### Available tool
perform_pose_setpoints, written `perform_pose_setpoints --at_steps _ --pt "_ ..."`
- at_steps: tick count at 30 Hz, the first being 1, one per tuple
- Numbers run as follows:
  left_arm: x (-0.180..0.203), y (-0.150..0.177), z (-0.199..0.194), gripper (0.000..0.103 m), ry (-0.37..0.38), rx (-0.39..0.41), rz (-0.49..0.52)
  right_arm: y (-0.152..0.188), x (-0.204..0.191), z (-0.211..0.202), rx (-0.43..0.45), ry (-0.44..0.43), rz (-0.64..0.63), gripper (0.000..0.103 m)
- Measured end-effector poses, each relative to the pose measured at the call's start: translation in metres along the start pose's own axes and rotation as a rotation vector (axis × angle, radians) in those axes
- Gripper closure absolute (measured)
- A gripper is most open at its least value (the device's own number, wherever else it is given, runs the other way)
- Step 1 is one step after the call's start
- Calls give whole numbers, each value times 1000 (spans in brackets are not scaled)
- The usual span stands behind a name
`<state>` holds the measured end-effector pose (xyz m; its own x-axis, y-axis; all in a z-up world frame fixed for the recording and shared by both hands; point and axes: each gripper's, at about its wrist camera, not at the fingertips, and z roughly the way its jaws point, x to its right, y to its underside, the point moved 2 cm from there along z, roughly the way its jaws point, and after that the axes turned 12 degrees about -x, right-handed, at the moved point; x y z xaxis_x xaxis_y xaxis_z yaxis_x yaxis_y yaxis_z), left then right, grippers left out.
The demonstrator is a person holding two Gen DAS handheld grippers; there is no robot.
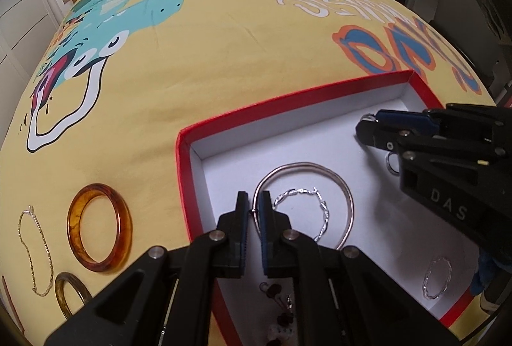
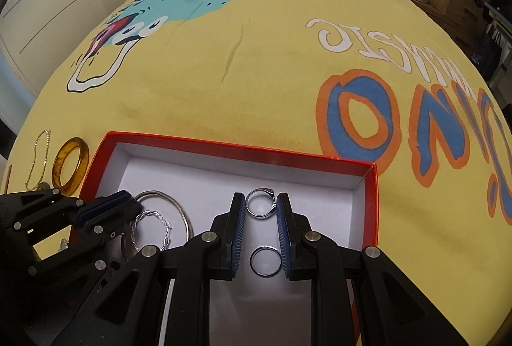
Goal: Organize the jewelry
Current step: 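Carry the bangle and ring into the red box and open both tools, then withdraw both tools from the red box toward the remaining jewelry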
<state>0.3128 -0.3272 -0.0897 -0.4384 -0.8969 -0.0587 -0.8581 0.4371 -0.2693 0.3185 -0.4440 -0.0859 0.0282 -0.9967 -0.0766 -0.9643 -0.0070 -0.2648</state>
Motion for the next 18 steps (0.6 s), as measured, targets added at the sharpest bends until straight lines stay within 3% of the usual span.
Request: perform_pose_setpoints --at_steps 5,7,10,12,16,18 --pt "0 1 -5 96 -5 -7 0 1 -1 -7 8 -2 0 81" --pt "-2 2 -8 96 -3 -10 -4 -1 1 -14 21 2 6 71" --pt "-7 4 -21 91 9 -2 -21 2 6 -32 47 -6 20 70" --pt "-10 6 -37 85 28 21 -28 7 10 -49 72 -10 32 70" --pt "-19 10 -82 85 46 101 -48 19 16 -91 131 -11 66 68" --pt "-24 16 -110 85 39 146 -52 27 17 -114 167 -17 85 61"
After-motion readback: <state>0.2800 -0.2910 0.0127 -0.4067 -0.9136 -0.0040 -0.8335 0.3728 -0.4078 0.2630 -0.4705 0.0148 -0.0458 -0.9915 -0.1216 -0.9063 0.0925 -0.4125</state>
